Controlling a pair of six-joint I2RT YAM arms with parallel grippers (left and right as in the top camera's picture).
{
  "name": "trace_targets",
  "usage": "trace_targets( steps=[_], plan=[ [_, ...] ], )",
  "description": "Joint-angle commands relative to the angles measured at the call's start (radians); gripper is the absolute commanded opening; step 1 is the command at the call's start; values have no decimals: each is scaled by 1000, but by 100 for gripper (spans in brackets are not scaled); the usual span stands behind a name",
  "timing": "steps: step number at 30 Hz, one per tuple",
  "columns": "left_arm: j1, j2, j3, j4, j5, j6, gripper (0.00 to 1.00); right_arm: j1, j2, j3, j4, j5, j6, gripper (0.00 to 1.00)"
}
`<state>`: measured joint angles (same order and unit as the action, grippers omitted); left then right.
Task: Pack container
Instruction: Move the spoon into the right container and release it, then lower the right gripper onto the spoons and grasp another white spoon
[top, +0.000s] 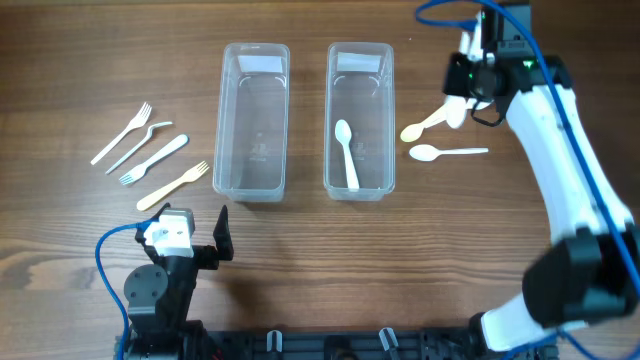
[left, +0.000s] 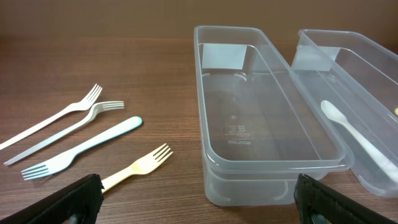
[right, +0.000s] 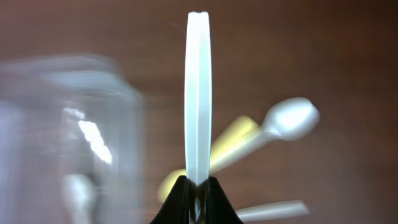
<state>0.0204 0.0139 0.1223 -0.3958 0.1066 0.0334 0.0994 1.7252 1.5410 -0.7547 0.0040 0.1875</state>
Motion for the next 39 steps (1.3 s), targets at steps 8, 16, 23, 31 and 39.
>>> trace_targets(
  steps=[8,16,23,31,39],
  plan=[
    [-4,-7,-5,4,16,19,100,237,110,3,40,-162,-54,4],
    [-4,-7,-5,4,16,19,100,261,150,23,60,-162,-53,77],
    [-4,-7,-5,4,16,19,100,245,79,107,7,34,88,76],
    [-4,-7,-5,4,16,19,100,53,49,114,-129,204,364,76],
    [-4,-7,-5,4,16,19,100,-142,127,85,-74,153,516,76]
  ],
)
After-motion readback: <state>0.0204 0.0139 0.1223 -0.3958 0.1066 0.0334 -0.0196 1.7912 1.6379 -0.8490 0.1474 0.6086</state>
